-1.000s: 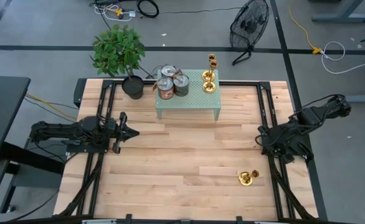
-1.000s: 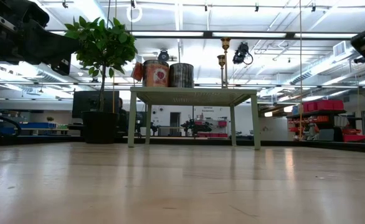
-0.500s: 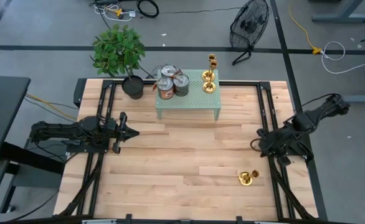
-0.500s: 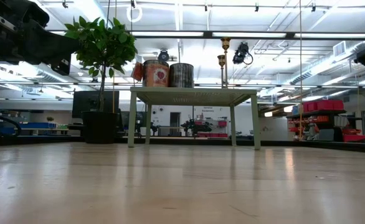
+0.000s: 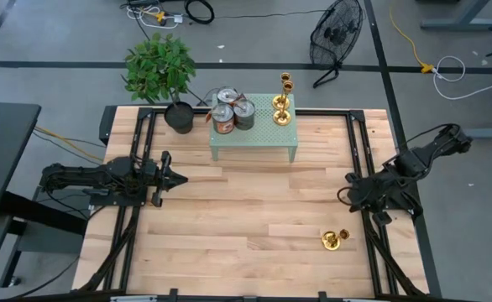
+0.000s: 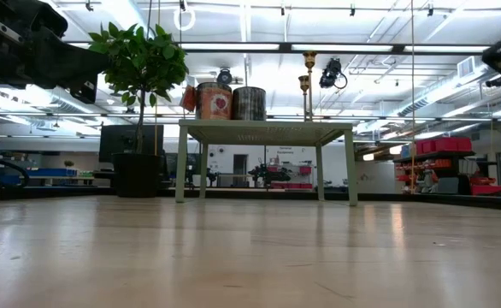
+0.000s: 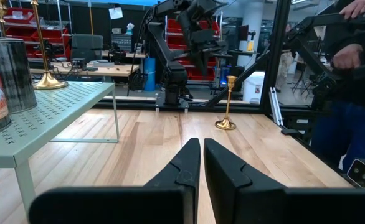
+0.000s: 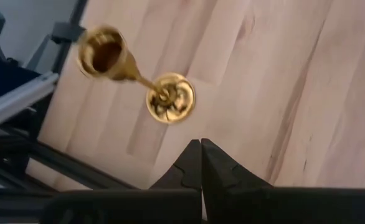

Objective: Pick & Place candle stick holders
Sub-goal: Put the gold candle holder on the shelf

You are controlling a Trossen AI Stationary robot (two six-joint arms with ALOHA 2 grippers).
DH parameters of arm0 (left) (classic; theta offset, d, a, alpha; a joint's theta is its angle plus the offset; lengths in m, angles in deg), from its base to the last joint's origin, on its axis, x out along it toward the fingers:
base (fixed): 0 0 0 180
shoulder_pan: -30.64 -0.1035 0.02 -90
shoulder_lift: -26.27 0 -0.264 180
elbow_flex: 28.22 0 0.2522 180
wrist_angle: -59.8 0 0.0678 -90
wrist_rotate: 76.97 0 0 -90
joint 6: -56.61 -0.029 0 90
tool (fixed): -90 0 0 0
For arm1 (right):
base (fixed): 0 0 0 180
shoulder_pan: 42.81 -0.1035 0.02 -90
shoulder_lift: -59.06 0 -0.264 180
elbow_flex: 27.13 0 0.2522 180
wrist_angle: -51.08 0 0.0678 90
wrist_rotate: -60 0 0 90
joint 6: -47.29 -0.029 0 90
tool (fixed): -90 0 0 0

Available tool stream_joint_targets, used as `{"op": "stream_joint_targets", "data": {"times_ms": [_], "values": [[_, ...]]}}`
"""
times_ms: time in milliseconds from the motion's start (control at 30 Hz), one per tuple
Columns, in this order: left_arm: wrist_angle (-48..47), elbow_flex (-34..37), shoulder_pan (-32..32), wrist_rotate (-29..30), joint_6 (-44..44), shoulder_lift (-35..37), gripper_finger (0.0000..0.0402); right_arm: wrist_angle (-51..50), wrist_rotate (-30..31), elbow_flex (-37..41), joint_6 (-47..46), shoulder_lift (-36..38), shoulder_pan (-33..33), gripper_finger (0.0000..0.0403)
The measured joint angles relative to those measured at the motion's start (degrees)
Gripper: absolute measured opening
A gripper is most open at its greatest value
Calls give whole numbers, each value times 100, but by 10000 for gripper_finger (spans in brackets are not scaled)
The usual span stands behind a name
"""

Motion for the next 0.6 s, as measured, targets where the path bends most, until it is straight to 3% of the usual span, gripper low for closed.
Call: {"op": "stream_joint_targets", "data": {"times_ms": [600], "values": [[0, 2, -2, 1, 0, 0, 30, 333, 0, -371, 228, -754, 2, 0]]}}
